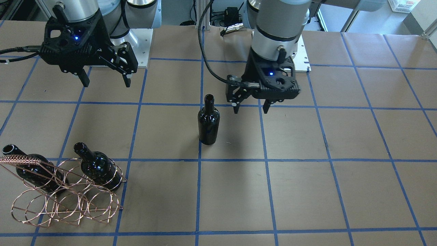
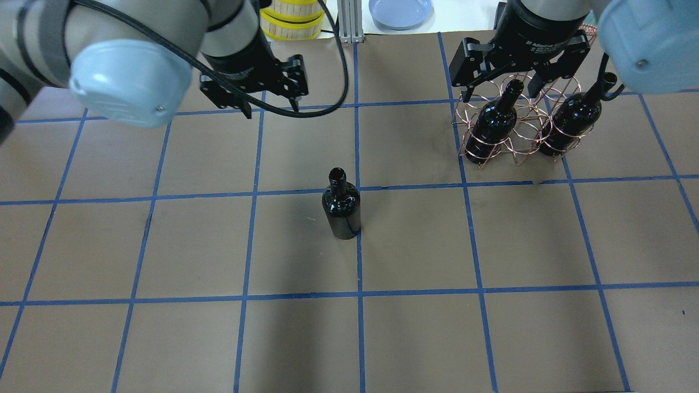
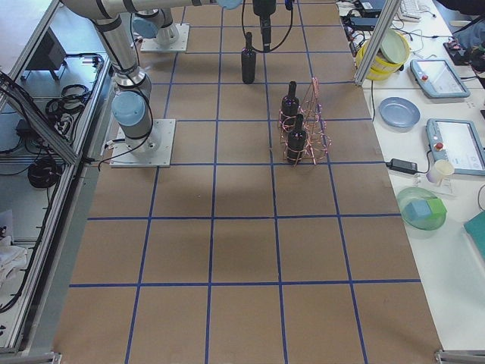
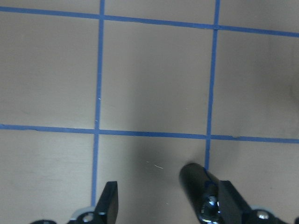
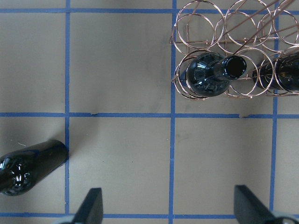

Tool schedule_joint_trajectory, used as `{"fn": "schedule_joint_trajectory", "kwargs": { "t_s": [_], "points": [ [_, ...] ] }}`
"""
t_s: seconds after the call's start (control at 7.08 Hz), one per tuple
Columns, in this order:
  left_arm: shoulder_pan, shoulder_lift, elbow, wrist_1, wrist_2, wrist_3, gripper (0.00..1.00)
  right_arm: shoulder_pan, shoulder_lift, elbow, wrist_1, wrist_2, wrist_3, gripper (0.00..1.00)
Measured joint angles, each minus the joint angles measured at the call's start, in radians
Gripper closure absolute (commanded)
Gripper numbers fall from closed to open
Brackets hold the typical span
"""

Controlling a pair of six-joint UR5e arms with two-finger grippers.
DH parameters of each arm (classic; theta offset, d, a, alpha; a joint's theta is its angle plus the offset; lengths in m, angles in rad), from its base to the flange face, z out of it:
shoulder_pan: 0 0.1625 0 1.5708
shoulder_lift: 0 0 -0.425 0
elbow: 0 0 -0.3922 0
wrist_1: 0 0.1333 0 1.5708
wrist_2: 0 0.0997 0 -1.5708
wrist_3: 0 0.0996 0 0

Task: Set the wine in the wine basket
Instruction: 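Release the bottle upright and raise the left gripper away, then reach the right gripper to the bottle and grasp its neck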

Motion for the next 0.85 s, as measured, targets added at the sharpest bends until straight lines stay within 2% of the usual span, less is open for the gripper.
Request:
{"fn": "schedule_joint_trajectory", "kwargs": {
  "t_s": [0.28,0.42,0.85],
  "points": [
    [0.103,0.049,0.031,-0.117,-0.013,0.12,0.14,0.004,0.002,0.001,-0.002,0.005,-0.002,0.0],
    [0.115,0.075,0.034,-0.184,-0.018,0.142,0.0,0.016,0.001,0.002,-0.002,0.007,0.02,0.0],
    [0.116,0.123,0.006,-0.267,-0.01,0.155,0.0,0.126,0.027,0.002,-0.013,0.004,0.17,0.0]
  ]
}}
